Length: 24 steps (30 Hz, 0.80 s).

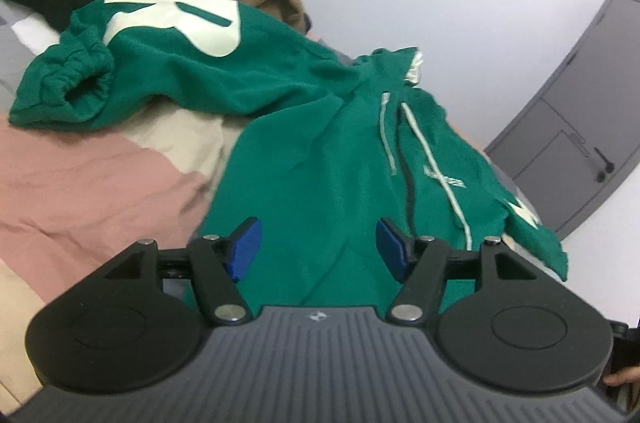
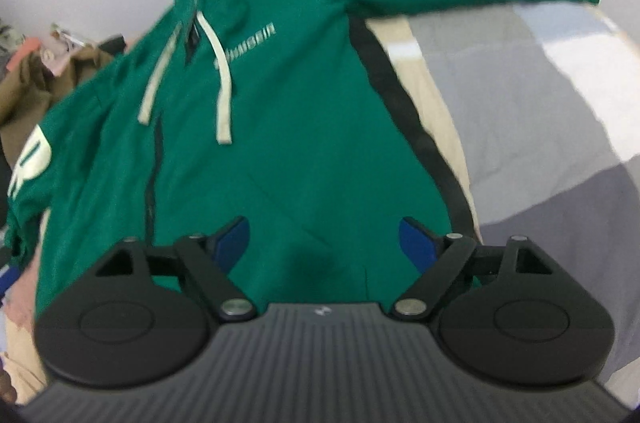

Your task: Fold large clothes

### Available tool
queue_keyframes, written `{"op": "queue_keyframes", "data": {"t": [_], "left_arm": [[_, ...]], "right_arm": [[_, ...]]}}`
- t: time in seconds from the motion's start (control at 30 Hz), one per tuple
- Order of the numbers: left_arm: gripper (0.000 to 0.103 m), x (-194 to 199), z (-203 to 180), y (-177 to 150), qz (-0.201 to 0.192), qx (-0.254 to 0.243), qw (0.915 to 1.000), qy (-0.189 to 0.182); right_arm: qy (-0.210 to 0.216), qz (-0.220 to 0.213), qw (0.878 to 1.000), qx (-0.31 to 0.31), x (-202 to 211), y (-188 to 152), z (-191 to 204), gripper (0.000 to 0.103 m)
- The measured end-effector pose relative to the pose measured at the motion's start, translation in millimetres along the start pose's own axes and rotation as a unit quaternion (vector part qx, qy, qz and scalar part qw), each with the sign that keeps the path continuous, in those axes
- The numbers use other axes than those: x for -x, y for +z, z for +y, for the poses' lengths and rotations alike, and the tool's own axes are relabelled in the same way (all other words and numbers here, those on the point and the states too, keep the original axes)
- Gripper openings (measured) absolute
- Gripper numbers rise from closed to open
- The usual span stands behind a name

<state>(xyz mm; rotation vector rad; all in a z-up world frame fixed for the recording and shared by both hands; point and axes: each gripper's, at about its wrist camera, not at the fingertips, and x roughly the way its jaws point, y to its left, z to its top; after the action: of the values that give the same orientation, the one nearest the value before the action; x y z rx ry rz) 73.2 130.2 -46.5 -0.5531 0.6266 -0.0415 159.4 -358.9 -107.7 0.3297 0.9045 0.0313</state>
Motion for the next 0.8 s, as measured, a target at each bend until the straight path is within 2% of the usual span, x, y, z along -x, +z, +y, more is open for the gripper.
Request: {"op": "queue_keyframes", "data": {"t": [0.17, 0.3, 0.5, 0.6, 0.7, 0.73, 0.8], "left_arm": [[0.071, -4, 13, 5, 0.003, 0.023, 0.9996, 0.018], [0.072, -6, 26, 11, -0.002, 0.054, 0.998, 0.032], [0.072, -8, 41, 16, -0.005, 0.089, 0.9948, 0.05], [0.072, -10, 46, 17, -0.005, 0.101, 0.9933, 0.055], [0.072, -12, 51, 17, -0.001, 0.111, 0.9921, 0.058], [0.072, -12, 51, 16, 0.0, 0.113, 0.9918, 0.058], [0.072, -14, 54, 16, 0.004, 0.12, 0.991, 0.058]], "right_arm": [[-0.012, 0.018, 1.0, 0.002, -20, 7, -13, 0.083], [-0.007, 0.029, 0.999, 0.037, -36, 10, -19, 0.083], [0.068, 0.067, 0.995, -0.001, -49, 5, -27, 0.086], [0.141, 0.083, 0.986, -0.012, -49, 2, -23, 0.086], [0.188, 0.082, 0.979, -0.005, -44, -1, -16, 0.086], [0.2, 0.081, 0.976, -0.004, -43, -2, -14, 0.086], [0.195, 0.075, 0.978, 0.008, -42, -4, -8, 0.086]]}}
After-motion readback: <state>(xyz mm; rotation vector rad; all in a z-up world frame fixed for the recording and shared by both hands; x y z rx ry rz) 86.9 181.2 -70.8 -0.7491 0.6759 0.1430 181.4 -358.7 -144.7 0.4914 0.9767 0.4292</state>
